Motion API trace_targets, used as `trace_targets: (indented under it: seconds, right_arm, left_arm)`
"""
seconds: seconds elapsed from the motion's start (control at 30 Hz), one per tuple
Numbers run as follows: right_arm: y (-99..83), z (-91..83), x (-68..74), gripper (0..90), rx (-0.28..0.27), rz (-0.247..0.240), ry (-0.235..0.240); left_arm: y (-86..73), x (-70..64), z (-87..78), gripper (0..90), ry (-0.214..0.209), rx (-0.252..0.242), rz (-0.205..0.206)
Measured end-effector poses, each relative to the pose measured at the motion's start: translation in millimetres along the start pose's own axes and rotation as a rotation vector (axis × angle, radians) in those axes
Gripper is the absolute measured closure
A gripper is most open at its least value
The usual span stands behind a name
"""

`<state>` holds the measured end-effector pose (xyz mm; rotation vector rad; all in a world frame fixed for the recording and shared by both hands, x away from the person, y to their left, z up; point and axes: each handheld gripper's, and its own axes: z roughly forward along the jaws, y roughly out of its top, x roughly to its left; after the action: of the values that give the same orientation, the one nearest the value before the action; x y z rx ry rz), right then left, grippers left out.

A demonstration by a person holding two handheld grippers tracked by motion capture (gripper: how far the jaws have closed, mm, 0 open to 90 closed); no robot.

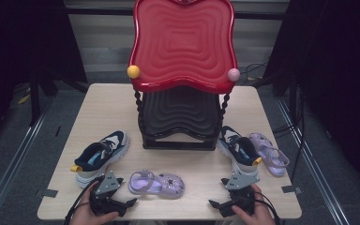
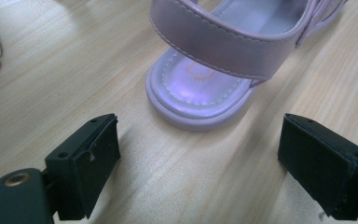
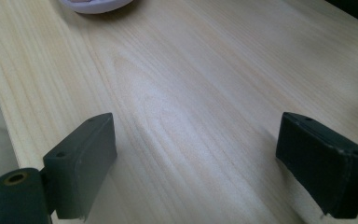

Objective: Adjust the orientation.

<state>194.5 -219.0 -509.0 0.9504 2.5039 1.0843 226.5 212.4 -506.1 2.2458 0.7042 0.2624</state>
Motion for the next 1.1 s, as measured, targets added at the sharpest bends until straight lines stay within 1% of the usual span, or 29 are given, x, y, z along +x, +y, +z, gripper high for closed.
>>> trace_targets:
  seconds: [0.07,0.2,0.37,0.4,0.47,0.5,0.53,0.57,0.6,0.63,0.67,0.7,0.77,0.83,0.87,0.93,0.97,1.0,1.07,1.1]
  right_arm:
    - [0.0,0.0,0.0,11.4,0.0,0.0,0.0]
    - [0.0,0.0,-0.1,11.4,0.0,-0.001,0.0]
    - [0.0,0.0,-0.1,11.4,0.0,0.0,0.001]
    - [0.0,-0.1,-0.2,11.4,0.0,0.0,0.001]
    - [0.0,-0.1,-0.2,11.4,0.0,-0.001,0.001]
    - [0.0,-0.1,-0.2,11.4,0.0,-0.001,0.001]
    - [0.0,-0.1,-0.2,11.4,0.0,-0.001,0.001]
    - [0.0,-0.1,-0.2,11.4,0.0,-0.001,0.001]
    - [0.0,-0.1,-0.2,11.4,0.0,-0.001,0.001]
    - [0.0,-0.1,-0.2,11.4,0.0,-0.001,0.001]
    - [0.0,-0.1,-0.2,11.4,0.0,-0.001,0.001]
    - [0.0,-0.1,-0.2,11.4,0.0,0.0,0.001]
    - [0.0,-0.1,-0.3,11.4,-0.001,-0.002,0.001]
    - [0.0,-0.2,-0.1,11.4,0.001,0.0,0.001]
    - [0.0,-0.2,-0.1,11.4,0.001,0.0,0.001]
    - [0.0,-0.2,-0.1,11.4,0.001,0.001,0.001]
    - [0.0,-0.2,-0.1,11.4,0.001,0.0,0.001]
    - [0.0,-0.2,-0.1,11.4,0.001,0.001,0.001]
    - [0.0,-0.2,-0.1,11.4,0.001,0.0,0.001]
    - [0.0,-0.2,-0.1,11.4,0.001,0.001,0.001]
  left_arm:
    - [-0.1,-0.4,0.3,12.0,0.0,-0.004,-0.005]
    - [0.0,-0.3,0.3,12.2,0.003,-0.005,-0.004]
    - [0.4,-1.5,0.7,12.4,0.014,-0.005,-0.011]
    - [1.2,-1.5,0.3,12.4,0.015,0.003,-0.011]
    - [3.5,-0.8,-1.2,17.2,0.017,0.018,-0.017]
    - [5.6,-1.3,-2.2,18.5,0.02,0.039,-0.021]
    - [5.6,-1.3,-2.2,19.7,0.02,0.039,-0.021]
    - [6.7,-0.9,-2.9,19.7,0.013,0.046,-0.028]
    - [7.6,-1.3,-3.4,20.8,0.004,0.051,-0.044]
    - [8.7,-1.4,-4.3,20.9,-0.002,0.059,-0.046]
    - [9.8,-2.0,-5.3,20.9,0.004,0.062,-0.041]
    - [12.8,-2.9,-9.3,21.0,0.0,0.06,-0.038]
    - [14.7,-2.2,-12.1,21.6,0.002,0.056,-0.031]
    - [18.3,-2.1,-17.4,21.7,0.002,0.051,-0.036]
    - [20.2,-2.1,-20.2,21.7,-0.008,0.054,-0.039]
    - [23.8,-3.1,-24.3,22.2,-0.006,0.056,-0.03]
    - [25.9,-3.9,-25.9,22.5,-0.009,0.065,-0.026]
    - [27.9,-4.3,-26.9,22.7,-0.017,0.061,-0.018]
    - [32.4,-5.3,-29.4,23.5,-0.018,0.069,-0.011]
    - [33.9,-5.1,-29.4,23.7,-0.024,0.064,-0.007]
